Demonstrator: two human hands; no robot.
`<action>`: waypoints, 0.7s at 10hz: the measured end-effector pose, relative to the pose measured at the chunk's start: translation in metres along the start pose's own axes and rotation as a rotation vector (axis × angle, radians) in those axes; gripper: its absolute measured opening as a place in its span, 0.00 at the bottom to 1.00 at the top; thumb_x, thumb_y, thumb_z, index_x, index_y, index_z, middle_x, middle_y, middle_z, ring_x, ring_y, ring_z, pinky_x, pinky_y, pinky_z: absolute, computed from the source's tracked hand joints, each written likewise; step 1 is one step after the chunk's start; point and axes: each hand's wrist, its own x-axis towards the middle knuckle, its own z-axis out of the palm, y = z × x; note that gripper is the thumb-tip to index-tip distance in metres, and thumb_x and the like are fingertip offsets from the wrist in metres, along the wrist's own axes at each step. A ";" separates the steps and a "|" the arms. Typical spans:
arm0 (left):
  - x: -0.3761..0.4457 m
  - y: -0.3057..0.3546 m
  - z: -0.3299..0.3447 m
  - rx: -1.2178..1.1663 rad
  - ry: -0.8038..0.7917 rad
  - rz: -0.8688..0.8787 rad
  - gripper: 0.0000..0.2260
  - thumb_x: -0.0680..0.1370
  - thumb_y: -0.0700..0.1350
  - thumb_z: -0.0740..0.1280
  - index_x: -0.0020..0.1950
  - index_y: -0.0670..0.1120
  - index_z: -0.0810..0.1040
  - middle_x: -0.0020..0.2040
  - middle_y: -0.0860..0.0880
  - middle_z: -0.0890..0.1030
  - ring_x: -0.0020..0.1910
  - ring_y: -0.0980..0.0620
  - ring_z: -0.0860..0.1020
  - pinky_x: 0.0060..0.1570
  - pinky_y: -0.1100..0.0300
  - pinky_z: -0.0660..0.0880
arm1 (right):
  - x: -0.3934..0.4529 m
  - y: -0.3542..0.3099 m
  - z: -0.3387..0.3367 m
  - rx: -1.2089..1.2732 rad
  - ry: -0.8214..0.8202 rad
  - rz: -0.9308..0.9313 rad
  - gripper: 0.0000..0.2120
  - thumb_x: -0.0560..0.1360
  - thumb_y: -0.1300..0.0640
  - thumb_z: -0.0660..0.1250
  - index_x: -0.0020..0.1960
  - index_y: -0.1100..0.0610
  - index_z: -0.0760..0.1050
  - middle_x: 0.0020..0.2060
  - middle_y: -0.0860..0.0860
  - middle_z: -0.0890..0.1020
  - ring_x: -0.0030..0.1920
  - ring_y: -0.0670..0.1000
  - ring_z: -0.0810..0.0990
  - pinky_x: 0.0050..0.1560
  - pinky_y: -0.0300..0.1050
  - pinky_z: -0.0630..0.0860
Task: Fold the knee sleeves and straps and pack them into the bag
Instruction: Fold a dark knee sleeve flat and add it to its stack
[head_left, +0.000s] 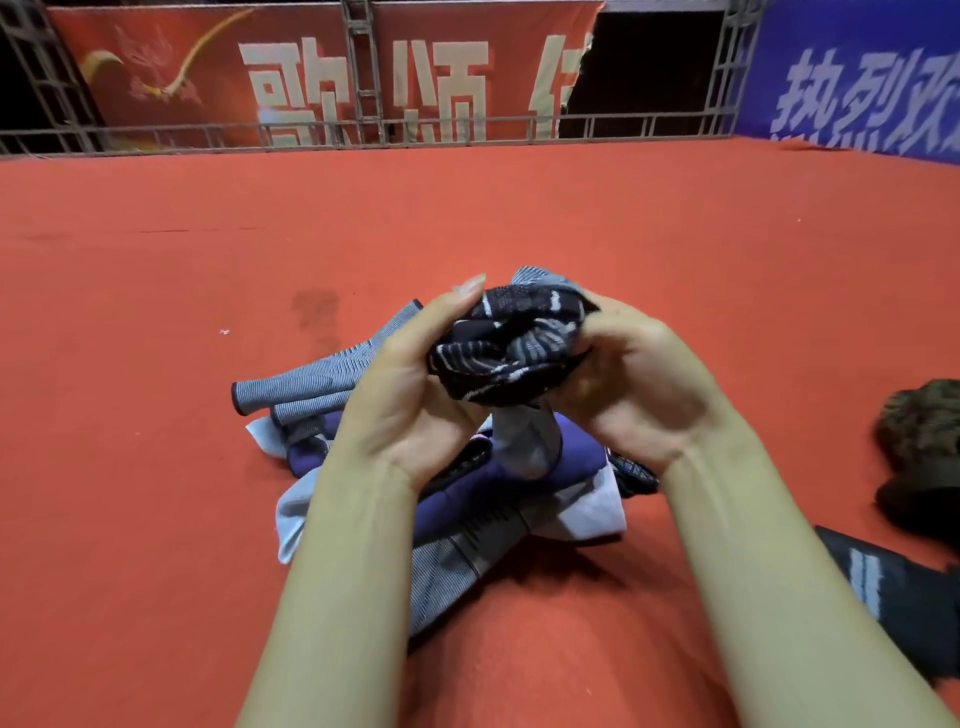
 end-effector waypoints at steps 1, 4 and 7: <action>0.000 0.003 0.003 0.052 -0.081 0.045 0.46 0.72 0.57 0.78 0.76 0.30 0.63 0.74 0.22 0.64 0.65 0.31 0.71 0.70 0.34 0.67 | -0.005 -0.004 -0.020 -0.140 -0.166 0.125 0.25 0.72 0.66 0.65 0.69 0.71 0.71 0.57 0.63 0.74 0.58 0.61 0.71 0.65 0.59 0.69; -0.022 0.014 -0.016 0.268 -0.206 0.250 0.15 0.73 0.39 0.71 0.58 0.47 0.75 0.51 0.40 0.81 0.44 0.44 0.82 0.47 0.50 0.77 | 0.020 0.035 0.004 -1.161 0.465 -0.154 0.04 0.75 0.54 0.68 0.43 0.50 0.73 0.36 0.45 0.80 0.40 0.48 0.77 0.43 0.47 0.72; -0.017 0.018 -0.032 0.896 0.205 0.310 0.14 0.79 0.34 0.67 0.60 0.49 0.74 0.48 0.53 0.84 0.38 0.54 0.81 0.32 0.59 0.81 | 0.019 0.043 0.026 -0.809 0.563 -0.340 0.14 0.71 0.63 0.64 0.53 0.48 0.77 0.43 0.46 0.87 0.46 0.49 0.85 0.53 0.49 0.81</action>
